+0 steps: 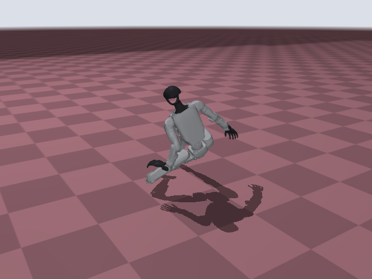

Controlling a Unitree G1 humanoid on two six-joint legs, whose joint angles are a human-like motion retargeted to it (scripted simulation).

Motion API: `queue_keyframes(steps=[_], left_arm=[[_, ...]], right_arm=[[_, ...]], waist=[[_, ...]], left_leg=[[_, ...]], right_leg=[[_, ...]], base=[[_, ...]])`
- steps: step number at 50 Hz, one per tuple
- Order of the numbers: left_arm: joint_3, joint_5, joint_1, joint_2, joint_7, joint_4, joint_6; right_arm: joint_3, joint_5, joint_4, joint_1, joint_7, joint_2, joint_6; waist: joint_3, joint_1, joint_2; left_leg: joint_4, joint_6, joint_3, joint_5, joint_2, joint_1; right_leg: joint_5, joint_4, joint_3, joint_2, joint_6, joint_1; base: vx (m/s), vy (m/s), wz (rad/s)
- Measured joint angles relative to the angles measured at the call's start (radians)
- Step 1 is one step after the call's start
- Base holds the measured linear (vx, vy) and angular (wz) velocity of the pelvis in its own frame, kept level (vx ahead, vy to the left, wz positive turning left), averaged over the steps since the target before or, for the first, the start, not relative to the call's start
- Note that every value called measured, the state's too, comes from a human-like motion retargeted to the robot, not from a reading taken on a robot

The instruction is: Stand up

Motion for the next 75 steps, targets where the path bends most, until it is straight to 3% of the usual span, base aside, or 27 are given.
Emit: queue_keyframes(steps=[3, 8, 10, 11, 12, 13, 14, 15, 18, 22, 28, 30, 33, 38, 42, 46, 48, 50, 53, 56, 59, 63, 67, 70, 72, 75], left_arm=[[-0.009, -0.018, -0.012, -0.021, 0.091, 0.101, -0.027], [-0.018, -0.056, -0.036, -0.053, 0.204, 0.262, -0.078], [-0.012, -0.069, -0.034, -0.084, 0.238, 0.318, -0.095], [-0.013, -0.075, -0.022, -0.098, 0.255, 0.350, -0.108], [-0.008, -0.082, -0.014, -0.115, 0.271, 0.380, -0.120], [0.009, -0.090, -0.012, -0.134, 0.285, 0.409, -0.131], [0.022, -0.097, -0.011, -0.148, 0.300, 0.436, -0.141], [0.033, -0.105, -0.011, -0.160, 0.313, 0.462, -0.151], [0.060, -0.129, 0.000, -0.173, 0.341, 0.540, -0.182], [0.104, -0.158, 0.011, -0.190, 0.342, 0.621, -0.211], [0.169, -0.199, 0.006, -0.202, 0.342, 0.752, -0.253], [0.190, -0.204, 0.010, -0.205, 0.342, 0.794, -0.270], [0.206, -0.207, 0.013, -0.202, 0.342, 0.848, -0.281], [0.200, -0.181, -0.008, -0.168, 0.342, 0.946, -0.285], [0.186, -0.145, -0.026, -0.142, 0.330, 1.010, -0.271], [0.175, -0.110, -0.021, -0.115, 0.226, 1.009, -0.223], [0.158, -0.099, -0.011, -0.101, 0.139, 0.975, -0.190], [0.149, -0.092, 0.010, -0.094, 0.043, 0.913, -0.159], [0.153, -0.104, 0.042, -0.111, -0.028, 0.785, -0.129], [0.125, -0.133, 0.028, -0.125, -0.056, 0.672, -0.160], [0.064, -0.147, -0.021, -0.133, -0.048, 0.602, -0.175], [0.010, -0.161, -0.110, -0.174, -0.018, 0.609, -0.147], [0.046, -0.238, -0.171, -0.299, 0.059, 0.695, -0.092], [0.089, -0.252, -0.176, -0.338, 0.160, 0.728, -0.084], [0.075, -0.251, -0.179, -0.342, 0.186, 0.715, -0.100], [0.056, -0.255, -0.178, -0.349, 0.197, 0.724, -0.141]], right_arm=[[0.008, 0.010, -0.003, 0.066, -0.043, 0.022, -0.026], [0.017, 0.034, -0.011, 0.145, -0.122, 0.053, -0.066], [0.034, 0.026, -0.016, 0.169, -0.158, 0.056, -0.075], [0.046, 0.019, -0.016, 0.187, -0.190, 0.048, -0.075], [0.060, 0.014, -0.016, 0.197, -0.223, 0.042, -0.076], [0.079, 0.011, -0.015, 0.194, -0.256, 0.038, -0.079], [0.094, 0.009, -0.012, 0.190, -0.285, 0.037, -0.083], [0.107, 0.008, -0.008, 0.186, -0.311, 0.038, -0.086], [0.137, 0.016, -0.001, 0.195, -0.358, 0.044, -0.086], [0.179, 0.033, 0.008, 0.205, -0.410, 0.056, -0.094], [0.242, 0.022, 0.012, 0.200, -0.472, 0.089, -0.099], [0.258, 0.001, 0.007, 0.202, -0.508, 0.094, -0.095], [0.280, -0.021, -0.001, 0.213, -0.594, 0.098, -0.111], [0.268, -0.045, -0.012, 0.249, -0.722, 0.113, -0.132], [0.257, -0.065, -0.048, 0.284, -0.826, 0.119, -0.123], [0.227, -0.074, -0.107, 0.317, -0.884, 0.135, -0.111], [0.210, -0.073, -0.134, 0.329, -0.898, 0.145, -0.111], [0.191, -0.074, -0.151, 0.336, -0.922, 0.158, -0.117], [0.162, -0.079, -0.166, 0.347, -0.971, 0.167, -0.118], [0.146, -0.071, -0.168, 0.347, -1.029, 0.181, -0.124], [0.137, -0.071, -0.164, 0.339, -1.089, 0.189, -0.127], [0.134, -0.090, -0.144, 0.312, -1.133, 0.206, -0.129], [0.140, -0.112, -0.110, 0.296, -1.168, 0.218, -0.147], [0.149, -0.102, -0.066, 0.322, -1.195, 0.209, -0.183], [0.153, -0.087, -0.034, 0.324, -1.203, 0.204, -0.211], [0.150, -0.074, 0.023, 0.335, -1.212, 0.190, -0.248]], waist=[[0.000, -0.041, 0.022], [0.000, -0.102, 0.036], [0.000, -0.095, 0.004], [0.000, -0.189, -0.101], [0.000, -0.268, -0.183], [0.000, -0.318, -0.221], [0.000, -0.346, -0.243], [0.000, -0.364, -0.258], [0.000, -0.395, -0.307], [0.000, -0.432, -0.372], [0.000, -0.465, -0.476], [0.000, -0.471, -0.502], [0.000, -0.476, -0.531], [0.000, -0.464, -0.519], [0.000, -0.450, -0.501], [0.000, -0.445, -0.495], [0.000, -0.438, -0.477], [0.000, -0.426, -0.452], [0.000, -0.414, -0.430], [0.000, -0.406, -0.395], [0.000, -0.395, -0.382], [0.000, -0.402, -0.381], [0.000, -0.421, -0.370], [0.000, -0.440, -0.365], [0.000, -0.434, -0.360], [0.000, -0.413, -0.352]], left_leg=[[0.071, 0.029, -0.033, -0.037, 0.002, 0.000], [0.159, 0.077, -0.071, -0.145, 0.002, 0.013], [0.095, 0.113, -0.023, -0.113, 0.000, 0.000], [-0.077, -0.023, -0.028, -0.001, -0.474, 0.000], [-0.200, -0.108, -0.030, 0.074, -0.820, 0.000], [-0.228, -0.092, -0.026, 0.077, -0.910, 0.000], [-0.235, -0.067, -0.023, 0.080, -0.933, 0.000], [-0.231, -0.038, -0.021, 0.083, -0.921, 0.000], [-0.232, 0.013, -0.042, 0.106, -0.906, 0.000], [-0.217, 0.093, -0.074, 0.116, -0.889, 0.000], [-0.202, 0.272, -0.102, 0.169, -0.803, 0.000], [-0.206, 0.305, -0.121, 0.202, -0.798, 0.000], [-0.238, 0.278, -0.181, 0.302, -0.880, 0.000], [-0.291, 0.255, -0.261, 0.444, -1.061, 0.000], [-0.304, 0.250, -0.302, 0.500, -1.196, 0.000], [-0.297, 0.260, -0.292, 0.515, -1.291, 0.000], [-0.278, 0.247, -0.273, 0.489, -1.263, 0.000], [-0.233, 0.276, -0.231, 0.437, -1.170, 0.000], [-0.205, 0.288, -0.186, 0.453, -1.198, 0.000], [-0.159, 0.328, -0.162, 0.471, -1.147, 0.000], [-0.124, 0.364, -0.184, 0.450, -1.175, 0.000], [-0.126, 0.365, -0.202, 0.433, -1.190, 0.000], [-0.097, 0.377, -0.205, 0.383, -1.175, 0.000], [-0.112, 0.345, -0.226, 0.389, -1.226, 0.000], [-0.106, 0.373, -0.190, 0.349, -1.195, 0.000], [-0.062, 0.391, -0.180, 0.249, -1.135, 0.000]], right_leg=[[-0.117, 0.100, 0.059, -0.036, 0.000, -0.018], [-0.133, 0.232, 0.183, -0.067, -0.001, -0.066], [-0.060, 0.250, 0.231, -0.001, -0.104, -0.117], [-0.030, 0.277, 0.402, -0.025, -0.090, -0.155], [-0.019, 0.298, 0.528, -0.051, -0.067, -0.180], [-0.045, 0.306, 0.566, -0.078, -0.027, -0.180], [-0.044, 0.300, 0.571, -0.113, -0.008, -0.180], [-0.030, 0.286, 0.561, -0.151, 0.000, -0.180], [-0.037, 0.321, 0.580, -0.047, -0.001, -0.180], [-0.052, 0.347, 0.559, -0.059, -0.043, -0.180], [-0.051, 0.372, 0.551, 0.041, -0.085, -0.180], [-0.039, 0.374, 0.533, 0.068, -0.111, -0.180], [-0.026, 0.386, 0.511, 0.086, -0.146, -0.180], [-0.001, 0.383, 0.475, 0.087, -0.191, -0.180], [0.032, 0.373, 0.454, 0.083, -0.227, -0.180], [0.071, 0.361, 0.441, 0.082, -0.256, -0.180], [0.074, 0.356, 0.414, 0.079, -0.272, -0.180], [0.071, 0.351, 0.373, 0.075, -0.295, -0.180], [0.087, 0.343, 0.363, 0.086, -0.294, -0.180], [0.081, 0.334, 0.324, 0.086, -0.301, -0.180], [0.080, 0.327, 0.316, 0.101, -0.295, -0.180], [0.036, 0.334, 0.326, 0.097, -0.270, -0.180], [-0.015, 0.361, 0.317, -0.004, -0.349, -0.180], [0.116, 0.382, 0.412, 0.118, -0.227, -0.180], [-0.014, 0.423, 0.498, 0.155, -0.132, -0.180], [-0.095, 0.455, 0.520, 0.098, -0.145, -0.180]], base=[[0.22, 0.32, 0.52], [0.20, 0.20, 0.01], [-0.40, -0.14, -0.82], [-0.73, -0.08, 1.01], [-0.58, 0.03, 2.18], [-0.23, -0.02, 1.17], [0.04, -0.10, 0.25], [0.05, -0.21, -0.22], [0.08, -0.24, -0.32], [0.16, -0.18, -0.38], [0.04, -0.26, -0.64], [0.06, -0.21, -0.66], [0.01, -0.27, -0.50], [0.00, -0.15, -0.31], [-0.02, -0.06, -0.38], [-0.03, -0.09, -0.39], [0.09, -0.20, -0.35], [0.11, -0.25, -0.43], [0.04, -0.05, -0.39], [0.09, -0.09, -0.29], [0.08, -0.05, -0.41], [0.09, 0.03, -0.21], [0.06, 0.16, 0.10], [-0.10, -0.01, 0.74], [-0.03, 0.26, 0.38], [-0.01, 0.25, 0.01]])
